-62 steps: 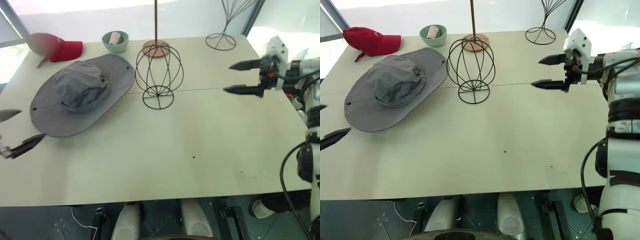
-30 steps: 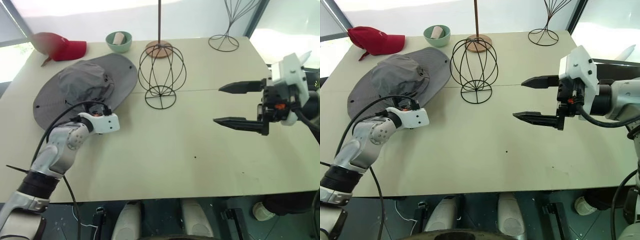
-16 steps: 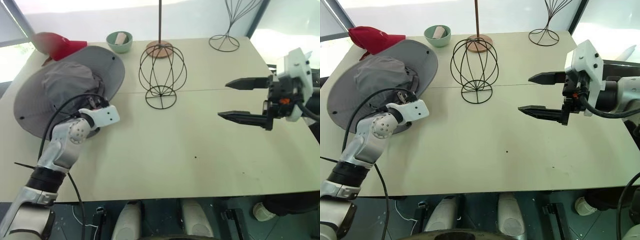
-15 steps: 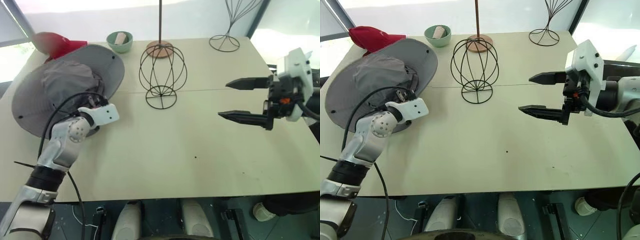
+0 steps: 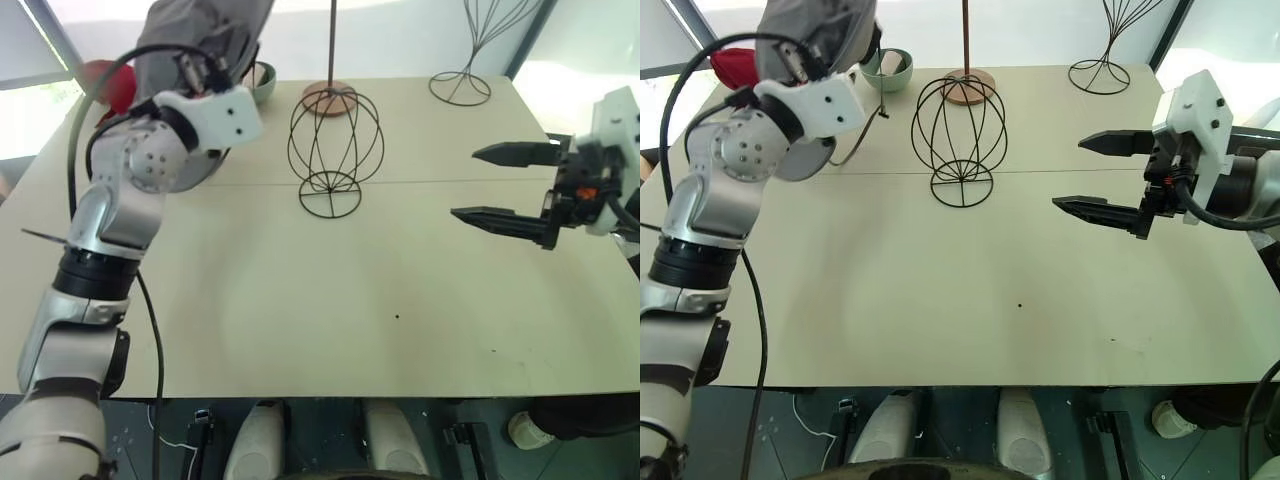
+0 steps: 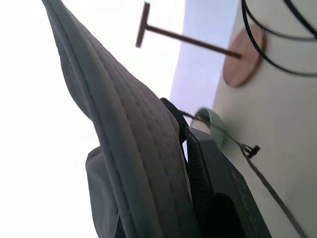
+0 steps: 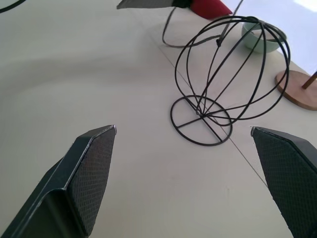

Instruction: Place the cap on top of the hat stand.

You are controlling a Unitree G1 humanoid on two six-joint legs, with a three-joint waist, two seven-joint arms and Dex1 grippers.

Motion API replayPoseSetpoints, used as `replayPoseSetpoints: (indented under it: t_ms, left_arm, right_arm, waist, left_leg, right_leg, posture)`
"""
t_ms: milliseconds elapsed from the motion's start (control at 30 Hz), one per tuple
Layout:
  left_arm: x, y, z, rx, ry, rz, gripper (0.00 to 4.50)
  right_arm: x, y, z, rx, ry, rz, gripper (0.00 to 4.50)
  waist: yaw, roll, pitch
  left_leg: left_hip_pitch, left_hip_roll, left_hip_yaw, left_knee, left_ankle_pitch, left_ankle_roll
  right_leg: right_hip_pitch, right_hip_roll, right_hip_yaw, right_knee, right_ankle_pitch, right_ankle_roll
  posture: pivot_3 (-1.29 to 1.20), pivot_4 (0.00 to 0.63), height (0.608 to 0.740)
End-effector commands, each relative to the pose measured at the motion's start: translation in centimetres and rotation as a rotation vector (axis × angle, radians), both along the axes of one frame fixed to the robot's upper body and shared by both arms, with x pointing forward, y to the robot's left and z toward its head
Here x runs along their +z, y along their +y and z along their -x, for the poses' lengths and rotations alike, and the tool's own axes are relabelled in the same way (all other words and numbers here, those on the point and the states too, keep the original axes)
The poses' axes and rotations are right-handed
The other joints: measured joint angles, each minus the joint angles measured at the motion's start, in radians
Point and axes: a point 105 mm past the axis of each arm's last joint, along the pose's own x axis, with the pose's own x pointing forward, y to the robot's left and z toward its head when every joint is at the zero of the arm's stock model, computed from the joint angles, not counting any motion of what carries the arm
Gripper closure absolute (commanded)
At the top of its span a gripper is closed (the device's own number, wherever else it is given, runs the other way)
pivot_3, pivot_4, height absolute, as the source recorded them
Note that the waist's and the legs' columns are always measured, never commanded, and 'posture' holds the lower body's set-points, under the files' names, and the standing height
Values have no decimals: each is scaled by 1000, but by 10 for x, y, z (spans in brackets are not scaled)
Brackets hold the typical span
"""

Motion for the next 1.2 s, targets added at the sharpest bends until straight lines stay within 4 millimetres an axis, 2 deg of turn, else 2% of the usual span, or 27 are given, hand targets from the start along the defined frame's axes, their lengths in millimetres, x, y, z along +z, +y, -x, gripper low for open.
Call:
replayPoseSetpoints:
  t_ms: [33, 167, 533, 633, 733, 1033, 1200]
  left_arm:
    - [22, -42, 21, -174, -146, -158, 4407]
    - [9, -63, 34, -298, -187, -334, 4407]
    - [-21, -71, 52, -483, -358, -713, 4407]
    - [-31, -65, 44, -472, -382, -822, 4407]
    - [-38, -62, 39, -479, -383, -852, 4407]
    - [-90, -48, 33, -540, -287, -960, 4407]
    - [-95, -43, 33, -576, -283, -1005, 4407]
  right_arm:
    - [13, -9, 3, -44, -76, 0, 0]
    - [12, -17, 5, -78, -79, -2, 0]
    - [10, -52, 11, -206, -66, -2, 0]
    - [8, -59, 10, -241, -67, -19, 0]
    - [7, -59, 10, -244, -68, -23, 0]
    - [8, -67, 7, -282, -73, -42, 0]
    - [8, -69, 4, -295, -73, -54, 0]
  waist:
    - [-1, 0, 0]
    - [-2, 0, 0]
    - [1, 0, 0]
    - [2, 0, 0]
    - [0, 0, 0]
    - [0, 0, 0]
    - [0, 0, 0]
  left_leg:
    - [0, 0, 0, 0, 0, 0]
    - [0, 0, 0, 0, 0, 0]
    - [0, 0, 0, 1, 0, 0]
    - [0, 0, 0, 1, 0, 0]
    - [1, 0, 0, 1, 0, 0]
    - [1, 0, 0, 1, 0, 0]
    - [1, 0, 0, 2, 0, 0]
  right_leg:
    - [0, 0, 0, 0, 0, 0]
    - [0, 0, 0, 0, 0, 0]
    - [1, 0, 0, 0, 0, 0]
    - [2, 0, 0, -1, 1, 1]
    - [2, 0, 0, -1, 1, 1]
    - [3, 0, 0, -1, 1, 1]
    - [3, 0, 0, -1, 1, 2]
  posture:
    - [0, 150, 740]
    - [0, 150, 740]
    - [0, 150, 740]
    - [0, 150, 740]
    - [0, 150, 740]
    - [0, 150, 740]
    - [0, 150, 740]
